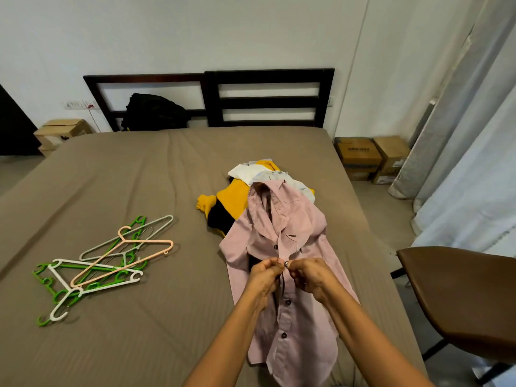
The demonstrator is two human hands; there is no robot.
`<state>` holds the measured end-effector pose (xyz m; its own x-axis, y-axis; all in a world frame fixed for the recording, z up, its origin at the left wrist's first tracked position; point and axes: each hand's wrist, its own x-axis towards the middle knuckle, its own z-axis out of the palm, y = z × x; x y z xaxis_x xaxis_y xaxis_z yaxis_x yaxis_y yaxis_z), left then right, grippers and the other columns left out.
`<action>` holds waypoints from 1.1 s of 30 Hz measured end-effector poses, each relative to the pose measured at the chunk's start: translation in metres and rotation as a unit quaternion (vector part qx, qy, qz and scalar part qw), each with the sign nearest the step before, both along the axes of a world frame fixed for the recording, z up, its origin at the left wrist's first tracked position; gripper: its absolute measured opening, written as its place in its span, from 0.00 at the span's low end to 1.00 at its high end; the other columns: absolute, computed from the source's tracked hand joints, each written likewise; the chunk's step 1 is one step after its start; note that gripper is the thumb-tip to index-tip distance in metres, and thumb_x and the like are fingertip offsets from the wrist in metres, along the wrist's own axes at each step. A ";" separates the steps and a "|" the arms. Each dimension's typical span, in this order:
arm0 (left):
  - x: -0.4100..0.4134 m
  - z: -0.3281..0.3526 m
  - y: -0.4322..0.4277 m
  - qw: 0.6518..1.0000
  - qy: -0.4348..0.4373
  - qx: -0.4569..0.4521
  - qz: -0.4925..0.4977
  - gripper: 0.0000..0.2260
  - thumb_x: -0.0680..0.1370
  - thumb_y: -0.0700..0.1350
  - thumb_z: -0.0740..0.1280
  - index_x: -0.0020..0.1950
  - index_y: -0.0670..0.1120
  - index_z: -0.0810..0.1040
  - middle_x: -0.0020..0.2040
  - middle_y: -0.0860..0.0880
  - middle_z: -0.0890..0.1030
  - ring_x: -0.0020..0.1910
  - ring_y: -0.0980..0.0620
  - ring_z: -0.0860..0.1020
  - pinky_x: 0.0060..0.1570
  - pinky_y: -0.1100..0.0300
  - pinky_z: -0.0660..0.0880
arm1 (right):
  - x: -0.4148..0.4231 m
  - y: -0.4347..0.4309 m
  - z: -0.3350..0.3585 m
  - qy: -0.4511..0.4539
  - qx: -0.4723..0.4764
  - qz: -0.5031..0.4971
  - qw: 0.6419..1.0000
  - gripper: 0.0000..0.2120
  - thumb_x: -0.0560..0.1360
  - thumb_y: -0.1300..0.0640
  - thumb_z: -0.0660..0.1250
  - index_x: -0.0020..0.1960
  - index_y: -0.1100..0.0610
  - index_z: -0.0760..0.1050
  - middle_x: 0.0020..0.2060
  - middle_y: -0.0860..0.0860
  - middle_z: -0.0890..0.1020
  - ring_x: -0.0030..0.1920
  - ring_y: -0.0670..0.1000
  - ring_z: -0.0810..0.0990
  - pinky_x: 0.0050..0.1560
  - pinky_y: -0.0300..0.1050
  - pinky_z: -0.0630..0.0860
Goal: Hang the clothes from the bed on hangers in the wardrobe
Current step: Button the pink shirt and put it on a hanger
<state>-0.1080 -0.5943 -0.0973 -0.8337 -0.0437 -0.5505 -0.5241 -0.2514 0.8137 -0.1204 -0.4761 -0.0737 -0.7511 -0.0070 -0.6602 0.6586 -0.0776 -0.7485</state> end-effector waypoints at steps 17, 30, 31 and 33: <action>0.003 -0.006 -0.003 0.999 -0.029 0.000 0.031 0.07 0.79 0.45 0.65 0.46 0.42 0.78 0.36 0.48 0.78 0.35 0.56 0.76 0.37 0.65 0.78 | -0.025 0.002 -0.019 0.095 0.055 0.048 0.993 0.14 0.70 0.73 0.64 0.30 0.59 0.75 0.24 0.53 0.72 0.24 0.49 0.67 0.29 0.38 0.63; -0.020 -0.002 0.003 0.998 0.016 -0.052 0.019 0.03 0.76 0.38 0.67 0.43 0.42 0.77 0.33 0.48 0.76 0.32 0.56 0.75 0.33 0.67 0.77 | -0.001 0.003 -0.021 0.141 0.059 -0.051 0.987 0.11 0.75 0.64 0.65 0.35 0.57 0.77 0.27 0.50 0.77 0.30 0.49 0.72 0.31 0.39 0.69; -0.019 -0.004 0.002 0.996 0.032 -0.081 0.018 0.03 0.76 0.38 0.68 0.43 0.42 0.76 0.33 0.48 0.75 0.32 0.55 0.75 0.32 0.66 0.76 | 0.000 0.004 -0.022 0.162 0.060 -0.083 0.981 0.11 0.75 0.65 0.66 0.35 0.58 0.78 0.28 0.52 0.78 0.31 0.50 0.74 0.32 0.40 0.71; -0.018 -0.005 -0.001 0.992 0.059 -0.112 0.014 0.04 0.75 0.37 0.68 0.42 0.42 0.75 0.31 0.48 0.74 0.32 0.53 0.75 0.31 0.65 0.76 | 0.001 0.005 -0.019 0.197 0.047 -0.126 0.971 0.09 0.74 0.66 0.67 0.36 0.60 0.78 0.30 0.55 0.81 0.32 0.51 0.77 0.32 0.41 0.74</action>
<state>-0.1257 -0.5956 -0.1022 -0.8889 -0.1775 -0.4223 -0.4165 -0.0708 0.9064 -0.1194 -0.4708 -0.0931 -0.9156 0.2564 -0.3096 0.2884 -0.1175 -0.9503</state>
